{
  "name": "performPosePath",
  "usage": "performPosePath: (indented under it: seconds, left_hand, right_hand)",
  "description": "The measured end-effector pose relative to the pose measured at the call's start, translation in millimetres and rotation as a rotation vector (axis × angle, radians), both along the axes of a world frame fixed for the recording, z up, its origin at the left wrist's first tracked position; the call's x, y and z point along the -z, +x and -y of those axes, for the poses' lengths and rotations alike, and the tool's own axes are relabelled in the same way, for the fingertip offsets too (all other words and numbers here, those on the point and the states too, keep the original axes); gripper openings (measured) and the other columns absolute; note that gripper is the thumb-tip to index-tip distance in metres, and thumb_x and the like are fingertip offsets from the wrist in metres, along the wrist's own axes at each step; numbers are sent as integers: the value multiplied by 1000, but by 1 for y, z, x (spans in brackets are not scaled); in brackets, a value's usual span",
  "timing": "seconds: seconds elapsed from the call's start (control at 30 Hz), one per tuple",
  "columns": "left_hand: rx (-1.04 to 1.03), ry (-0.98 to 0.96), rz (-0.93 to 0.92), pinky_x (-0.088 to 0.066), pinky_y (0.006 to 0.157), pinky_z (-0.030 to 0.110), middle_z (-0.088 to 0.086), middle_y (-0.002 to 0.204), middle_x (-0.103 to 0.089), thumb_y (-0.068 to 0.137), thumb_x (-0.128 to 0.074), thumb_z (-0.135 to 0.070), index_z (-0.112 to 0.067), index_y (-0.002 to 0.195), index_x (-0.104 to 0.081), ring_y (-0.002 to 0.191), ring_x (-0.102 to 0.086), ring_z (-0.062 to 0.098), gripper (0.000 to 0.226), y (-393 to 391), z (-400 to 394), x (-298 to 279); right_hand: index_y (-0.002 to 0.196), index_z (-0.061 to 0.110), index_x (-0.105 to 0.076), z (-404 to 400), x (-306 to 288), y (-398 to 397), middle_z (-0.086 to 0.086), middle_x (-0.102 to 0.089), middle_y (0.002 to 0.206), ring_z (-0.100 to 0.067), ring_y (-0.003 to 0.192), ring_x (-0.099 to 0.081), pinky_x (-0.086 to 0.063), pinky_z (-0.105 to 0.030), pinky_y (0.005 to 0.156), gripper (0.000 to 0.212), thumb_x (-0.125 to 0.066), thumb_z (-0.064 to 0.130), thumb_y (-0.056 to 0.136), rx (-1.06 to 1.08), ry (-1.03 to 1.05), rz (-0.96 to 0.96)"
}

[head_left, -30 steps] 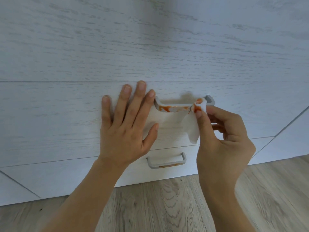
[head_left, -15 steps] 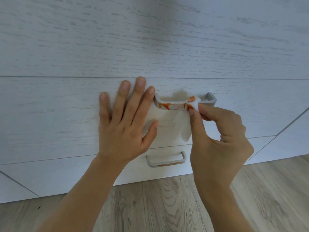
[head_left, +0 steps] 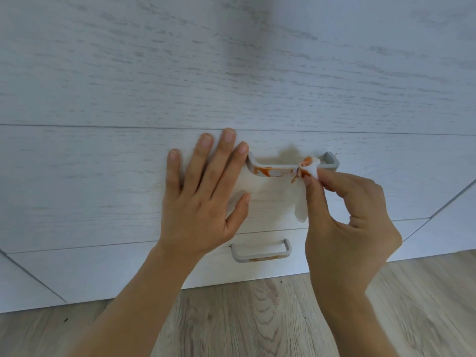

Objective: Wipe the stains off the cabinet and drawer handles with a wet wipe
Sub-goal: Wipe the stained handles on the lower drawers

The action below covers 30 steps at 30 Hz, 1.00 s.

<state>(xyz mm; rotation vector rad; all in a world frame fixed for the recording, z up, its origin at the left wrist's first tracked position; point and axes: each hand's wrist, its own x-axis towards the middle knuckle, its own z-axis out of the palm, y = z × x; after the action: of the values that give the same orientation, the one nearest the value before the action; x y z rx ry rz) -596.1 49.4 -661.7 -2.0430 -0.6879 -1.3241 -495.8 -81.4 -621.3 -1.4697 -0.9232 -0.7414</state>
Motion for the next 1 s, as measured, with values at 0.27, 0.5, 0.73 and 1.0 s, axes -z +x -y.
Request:
performPosePath:
  seconds: [0.27,0.5,0.73,1.0]
  left_hand:
    - [-13,9,5,3,118,45,8,151,-23,93,-43,-43,-10,149,-21,147,5,19,69,1,-1,1]
    - [-23,19,11,3,118,46,8,151,-24,92,-43,-43,-10,149,-22,147,5,19,69,2,-2,2]
    - [-15,20,10,3,118,46,8,151,-23,92,-43,-42,-10,149,-22,147,4,19,68,1,-2,2]
    - [0,10,0,3,118,45,8,152,-23,94,-41,-42,-10,150,-20,147,2,19,68,-1,-1,1]
  right_hand:
    - [90,15,-68,-7,5,-10,4,-64,85,-7,82,-58,-39,-2,74,8,-70,12,83,-86,55,-69]
    - [90,21,-64,-7,1,-10,7,-63,84,-13,79,-62,-43,-6,72,7,-67,18,84,-99,71,-118]
    - [90,26,-62,3,-5,-10,15,-63,89,2,86,-59,-42,-6,76,7,-66,25,84,-146,35,-183]
    - [90,32,-64,8,-5,-23,20,-65,83,-6,77,-62,-46,-15,62,9,-68,27,83,-231,-52,-238]
